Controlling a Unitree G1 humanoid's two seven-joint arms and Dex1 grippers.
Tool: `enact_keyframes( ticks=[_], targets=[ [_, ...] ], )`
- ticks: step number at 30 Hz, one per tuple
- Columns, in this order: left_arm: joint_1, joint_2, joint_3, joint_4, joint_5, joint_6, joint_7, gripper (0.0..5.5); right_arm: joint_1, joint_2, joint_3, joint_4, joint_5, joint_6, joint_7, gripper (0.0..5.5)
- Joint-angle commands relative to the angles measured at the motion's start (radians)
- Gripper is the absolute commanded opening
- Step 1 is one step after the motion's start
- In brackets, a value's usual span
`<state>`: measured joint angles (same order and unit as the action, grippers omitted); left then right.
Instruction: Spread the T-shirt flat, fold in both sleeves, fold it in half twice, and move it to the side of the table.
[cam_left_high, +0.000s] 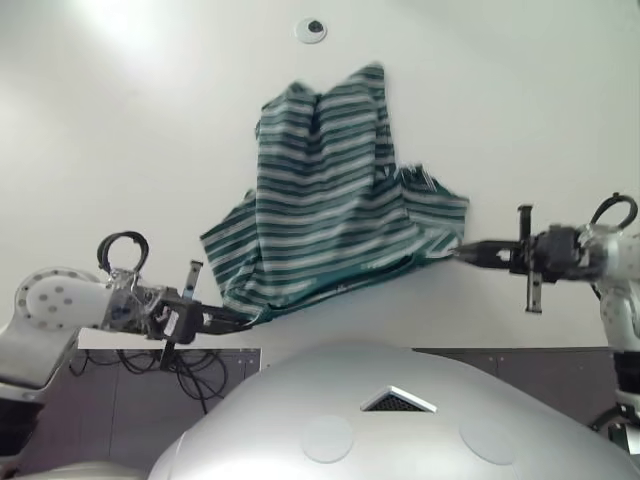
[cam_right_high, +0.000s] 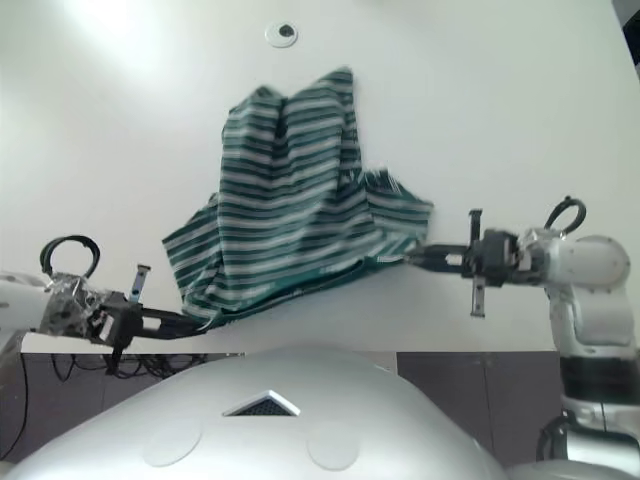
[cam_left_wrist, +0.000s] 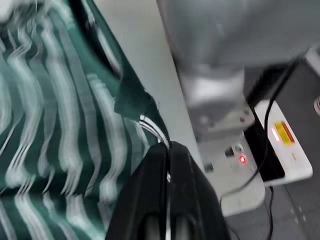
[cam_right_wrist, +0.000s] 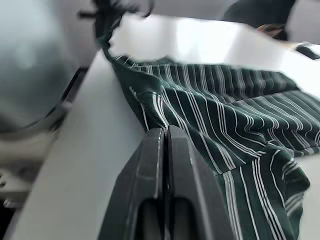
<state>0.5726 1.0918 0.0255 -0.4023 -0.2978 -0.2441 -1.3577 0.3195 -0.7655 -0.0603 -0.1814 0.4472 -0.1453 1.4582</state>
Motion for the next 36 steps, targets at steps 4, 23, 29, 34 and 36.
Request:
enact_keyframes(
  ticks=[4,23,29,34,36],
  targets=[
    [0.063,0.021,0.075,-0.119,0.175,0.002,0.087,0.01,0.102,-0.078,0.014,-0.094,-0.093,-0.007,-0.034,0.00],
    [0.152,0.012,0.120,-0.263,0.160,0.083,0.084,0.01,0.316,-0.197,-0.025,-0.274,-0.067,0.077,-0.044,0.00],
    [0.215,0.017,0.136,-0.305,0.114,0.136,0.060,0.79,0.342,-0.235,-0.086,-0.300,0.006,0.133,-0.020,0.89],
    [0.279,0.035,0.229,-0.340,0.022,0.158,-0.029,1.39,0.350,-0.261,-0.170,-0.242,0.031,0.126,0.037,1.57],
    [0.250,0.032,0.275,-0.338,-0.043,0.176,-0.046,1.68,0.322,-0.260,-0.192,-0.212,0.038,0.118,0.044,1.91]
  ],
)
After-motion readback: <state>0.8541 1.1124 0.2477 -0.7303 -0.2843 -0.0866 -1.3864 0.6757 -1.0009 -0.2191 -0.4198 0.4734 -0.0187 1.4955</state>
